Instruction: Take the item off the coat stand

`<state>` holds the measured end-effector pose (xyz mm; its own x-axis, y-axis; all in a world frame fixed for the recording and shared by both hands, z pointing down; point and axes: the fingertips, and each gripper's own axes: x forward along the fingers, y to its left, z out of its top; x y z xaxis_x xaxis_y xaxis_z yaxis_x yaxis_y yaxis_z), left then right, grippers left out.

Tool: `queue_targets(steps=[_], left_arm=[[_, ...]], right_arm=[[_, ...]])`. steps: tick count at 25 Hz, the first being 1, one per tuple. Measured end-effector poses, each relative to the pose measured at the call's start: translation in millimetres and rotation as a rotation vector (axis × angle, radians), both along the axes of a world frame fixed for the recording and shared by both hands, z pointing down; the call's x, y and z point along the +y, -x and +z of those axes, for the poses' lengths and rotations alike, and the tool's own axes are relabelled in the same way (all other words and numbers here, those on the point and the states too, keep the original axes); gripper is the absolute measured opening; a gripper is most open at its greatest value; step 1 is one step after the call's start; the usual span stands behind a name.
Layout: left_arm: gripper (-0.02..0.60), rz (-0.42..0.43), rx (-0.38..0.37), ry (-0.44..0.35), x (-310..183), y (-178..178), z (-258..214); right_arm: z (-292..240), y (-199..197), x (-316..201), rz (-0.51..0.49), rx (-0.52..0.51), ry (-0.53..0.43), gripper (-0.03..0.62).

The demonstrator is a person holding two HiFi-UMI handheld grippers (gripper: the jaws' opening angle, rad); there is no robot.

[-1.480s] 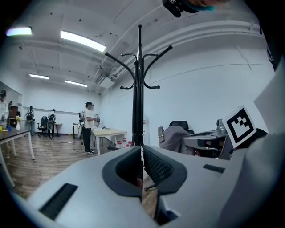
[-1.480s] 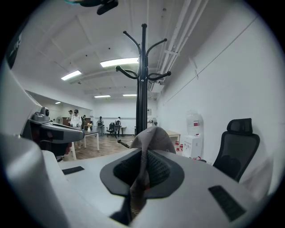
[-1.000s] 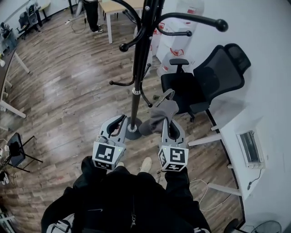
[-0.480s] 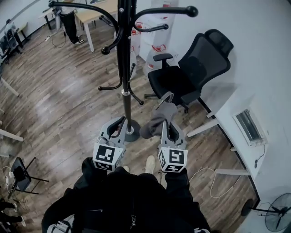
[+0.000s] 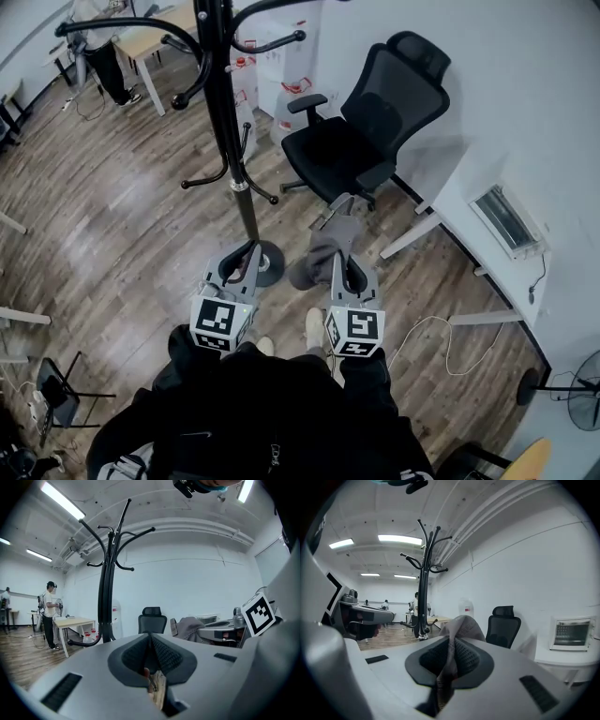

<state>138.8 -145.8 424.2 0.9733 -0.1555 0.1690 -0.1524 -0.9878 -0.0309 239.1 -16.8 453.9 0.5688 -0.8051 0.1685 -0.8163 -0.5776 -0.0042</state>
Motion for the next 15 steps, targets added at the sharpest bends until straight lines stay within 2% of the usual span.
queue_targets(steps=[8,15], left_arm=[[0.035,0.042,0.001,0.007,12,-8,2],[0.035,0.033,0.001,0.007,14,-9,3]], right_arm=[[10,5,20,0.040,-0.023,0.015,0.034],[11,2,24,0.038,-0.022,0.012,0.034]])
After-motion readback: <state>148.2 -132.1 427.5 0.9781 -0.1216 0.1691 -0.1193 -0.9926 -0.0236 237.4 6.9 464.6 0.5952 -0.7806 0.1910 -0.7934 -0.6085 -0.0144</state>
